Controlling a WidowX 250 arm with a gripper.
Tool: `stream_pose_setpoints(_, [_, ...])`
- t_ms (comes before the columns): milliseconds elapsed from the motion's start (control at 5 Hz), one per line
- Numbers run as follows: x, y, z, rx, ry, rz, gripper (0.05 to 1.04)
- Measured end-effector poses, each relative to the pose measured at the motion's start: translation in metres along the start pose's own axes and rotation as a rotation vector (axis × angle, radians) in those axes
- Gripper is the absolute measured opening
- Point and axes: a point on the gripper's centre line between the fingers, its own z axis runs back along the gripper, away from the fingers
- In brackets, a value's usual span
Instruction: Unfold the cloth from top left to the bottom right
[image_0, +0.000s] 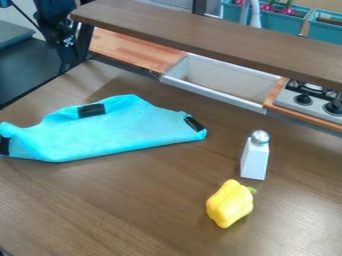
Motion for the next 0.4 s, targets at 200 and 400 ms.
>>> stream_pose_setpoints(200, [-0.005, -0.002, -0.016, -0.031, 0.022, 0.013, 0.999])
stream_pose_setpoints(400, [-0.005, 0.007, -0.031, 0.015, 0.000, 0.053, 0.999])
